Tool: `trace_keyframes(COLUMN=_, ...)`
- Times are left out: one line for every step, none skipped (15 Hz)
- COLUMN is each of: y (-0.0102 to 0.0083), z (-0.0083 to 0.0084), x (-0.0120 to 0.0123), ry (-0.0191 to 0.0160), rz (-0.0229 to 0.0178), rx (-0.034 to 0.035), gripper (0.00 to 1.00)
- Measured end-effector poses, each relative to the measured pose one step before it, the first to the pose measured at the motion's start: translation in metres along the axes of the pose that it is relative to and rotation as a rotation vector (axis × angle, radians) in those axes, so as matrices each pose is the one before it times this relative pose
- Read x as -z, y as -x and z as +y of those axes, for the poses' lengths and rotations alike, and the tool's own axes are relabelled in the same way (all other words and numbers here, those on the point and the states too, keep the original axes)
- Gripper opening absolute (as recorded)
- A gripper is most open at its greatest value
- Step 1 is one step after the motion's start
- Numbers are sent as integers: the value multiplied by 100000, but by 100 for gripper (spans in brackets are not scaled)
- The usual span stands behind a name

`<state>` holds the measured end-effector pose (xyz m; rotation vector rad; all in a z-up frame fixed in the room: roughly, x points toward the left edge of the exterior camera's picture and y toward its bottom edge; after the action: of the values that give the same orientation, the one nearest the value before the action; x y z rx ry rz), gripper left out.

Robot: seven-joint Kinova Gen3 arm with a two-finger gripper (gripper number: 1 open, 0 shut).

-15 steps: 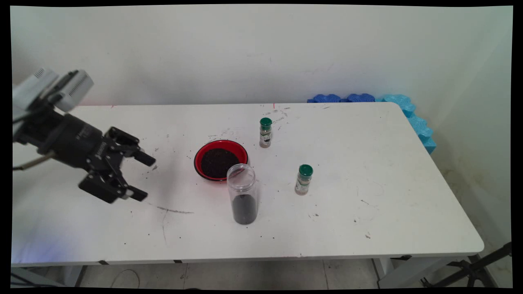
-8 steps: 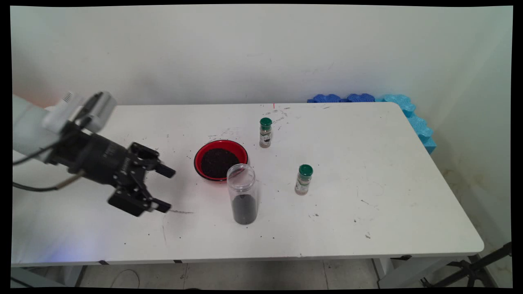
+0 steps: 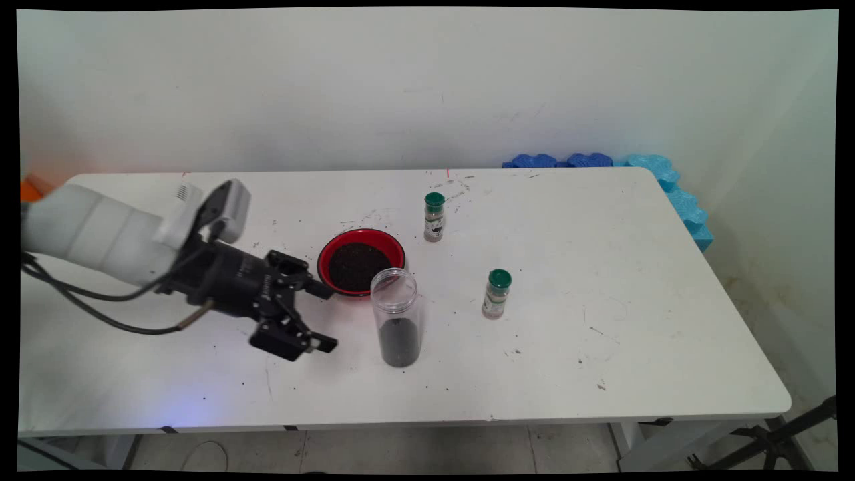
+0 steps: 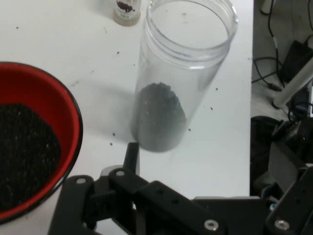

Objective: Pick up the black seasoning powder from the table

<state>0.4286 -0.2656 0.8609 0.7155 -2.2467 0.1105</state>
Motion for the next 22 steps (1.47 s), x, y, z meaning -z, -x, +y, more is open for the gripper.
trace_keyframes(y=-8, z=-46, x=-649, ry=-280, rz=579, rx=89, gripper=100)
trace_keyframes(y=-8, z=-34, x=-429, ry=-180, rz=347, rx=36, gripper=100)
trace_keyframes(y=-14, z=-53, x=-617, ry=-265, rz=487, rx=30, gripper=100)
trace_keyframes(y=-15, z=-33, x=-402, ry=-128, rz=324, rx=-3, gripper=100)
trace_keyframes(y=-22, z=-57, x=-579, ry=-213, rz=445, rx=-11, gripper=100)
trace_keyframes(y=-18, z=-39, x=-370, ry=-108, rz=287, rx=-32, gripper=100)
trace_keyframes(y=-23, z=-66, x=-535, ry=-144, rz=387, rx=-33, gripper=100)
trace_keyframes(y=-25, z=-82, x=-589, ry=-170, rz=443, rx=-52, gripper=100)
trace_keyframes(y=-16, z=-74, x=-558, ry=-85, rz=340, rx=-3, gripper=100)
trace_keyframes(y=-14, z=-55, x=-451, ry=-12, rz=264, rx=-82, gripper=100)
trace_keyframes(y=-11, z=-24, x=-291, ry=98, rz=156, rx=-95, gripper=100)
trace_keyframes(y=-23, z=-26, x=-410, ry=157, rz=223, rx=-193, gripper=100)
trace_keyframes(y=-26, z=-27, x=-451, ry=212, rz=227, rx=-228, gripper=100)
trace_keyframes(y=-25, z=-33, x=-418, ry=120, rz=193, rx=-263, gripper=100)
trace_keyframes(y=-20, z=-31, x=-341, ry=69, rz=131, rx=-212, gripper=100)
trace_keyframes(y=-41, z=-57, x=-375, ry=-6, rz=164, rx=-172, gripper=100)
trace_keyframes(y=-64, z=-57, x=-376, ry=8, rz=177, rx=-192, gripper=100)
trace_keyframes(y=-60, z=-52, x=-299, ry=-16, rz=155, rx=-168, gripper=100)
trace_keyframes(y=-78, z=-76, x=-331, ry=-40, rz=165, rx=-162, gripper=100)
trace_keyframes(y=-65, z=-54, x=-289, ry=-53, rz=149, rx=-149, gripper=100)
trace_keyframes(y=-56, z=-39, x=-233, ry=-10, rz=117, rx=-120, gripper=100)
trace_keyframes(y=-63, z=-39, x=-243, ry=-23, rz=123, rx=-98, gripper=100)
